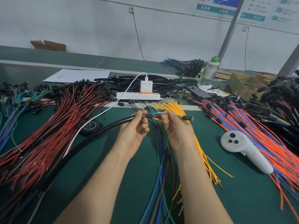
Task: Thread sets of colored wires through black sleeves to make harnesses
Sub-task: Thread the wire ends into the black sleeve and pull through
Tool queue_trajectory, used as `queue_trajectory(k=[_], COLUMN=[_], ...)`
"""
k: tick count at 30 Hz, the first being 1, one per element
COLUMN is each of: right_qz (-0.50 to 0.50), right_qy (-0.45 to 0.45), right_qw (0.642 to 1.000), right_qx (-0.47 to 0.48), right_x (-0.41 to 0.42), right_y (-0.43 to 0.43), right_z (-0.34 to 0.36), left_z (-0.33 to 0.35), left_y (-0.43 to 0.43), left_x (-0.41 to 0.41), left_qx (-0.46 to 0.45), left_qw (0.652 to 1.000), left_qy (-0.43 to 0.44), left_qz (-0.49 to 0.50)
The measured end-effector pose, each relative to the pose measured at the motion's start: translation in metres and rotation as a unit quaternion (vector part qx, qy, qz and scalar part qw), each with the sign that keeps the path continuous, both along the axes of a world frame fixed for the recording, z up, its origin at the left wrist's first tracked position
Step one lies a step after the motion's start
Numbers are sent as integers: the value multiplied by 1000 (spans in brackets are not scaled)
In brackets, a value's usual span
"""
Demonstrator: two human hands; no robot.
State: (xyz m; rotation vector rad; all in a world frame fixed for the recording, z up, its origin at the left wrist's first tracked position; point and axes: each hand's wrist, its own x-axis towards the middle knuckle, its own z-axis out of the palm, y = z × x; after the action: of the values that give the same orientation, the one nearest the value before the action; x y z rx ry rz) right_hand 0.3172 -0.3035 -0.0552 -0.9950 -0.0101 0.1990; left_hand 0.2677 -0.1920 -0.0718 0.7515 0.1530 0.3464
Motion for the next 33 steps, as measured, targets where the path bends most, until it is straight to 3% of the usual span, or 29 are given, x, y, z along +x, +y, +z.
queue_trajectory(k=[2, 4, 6, 9, 12, 14, 16, 17, 19, 21, 23, 24, 25, 26, 27, 28, 30, 31, 33], right_qz=[10, 110, 196, 154, 79, 80, 59, 40, -11, -65, -95, -100, -100, -99, -100, -100, -99, -98, -95], right_qy=[5, 12, 39, 80, 127, 127, 120, 117, 112, 120, 134, 137, 139, 141, 142, 142, 146, 151, 154], right_qw=[995, 962, 942, 966, 989, 974, 957, 950, 935, 919, 914, 913, 911, 908, 907, 908, 915, 920, 938], right_qx=[-100, -248, -269, -193, 15, 168, 260, 288, 336, 370, 371, 372, 376, 381, 383, 382, 362, 347, 297], right_x=[-2, -7, -8, -2, 1, 1, 4, 6, 12, 19, 22, 23, 23, 22, 22, 21, 21, 21, 21], right_y=[2, 6, 9, 11, 12, 11, 7, 3, -7, -17, -24, -25, -25, -26, -26, -27, -28, -28, -23], right_z=[-3, -3, -3, -4, -8, -8, -6, -4, 2, 2, 0, 0, -1, 0, 1, 2, 3, 3, 5], left_z=[1, 1, 0, 2, 2, 2, 4, 7, 14, 24, 32, 36, 40, 43, 42, 40, 29, 23, 19], left_y=[-1, 1, 4, 11, 8, 3, 0, 1, 5, 2, -6, -6, -4, -2, 1, 6, 9, 8, 5], left_x=[0, 0, -1, -1, -3, -4, -7, -11, -22, -32, -35, -31, -29, -26, -22, -19, -13, -10, -4], left_qx=[0, 18, 35, 20, 5, 10, 76, 143, 330, 488, 604, 678, 752, 802, 828, 827, 768, 759, 774], left_qw=[1000, 1000, 999, 999, 996, 993, 979, 959, 874, 790, 767, 730, 657, 589, 549, 547, 620, 634, 620], left_qy=[-8, -10, -12, -26, -18, 4, 74, 120, 185, 161, 78, 45, 35, 53, 91, 129, 142, 129, 110], left_qz=[-1, -1, -10, -39, -92, -121, -173, -214, -303, -335, -201, -73, 38, 85, 73, 25, -69, -77, -70])
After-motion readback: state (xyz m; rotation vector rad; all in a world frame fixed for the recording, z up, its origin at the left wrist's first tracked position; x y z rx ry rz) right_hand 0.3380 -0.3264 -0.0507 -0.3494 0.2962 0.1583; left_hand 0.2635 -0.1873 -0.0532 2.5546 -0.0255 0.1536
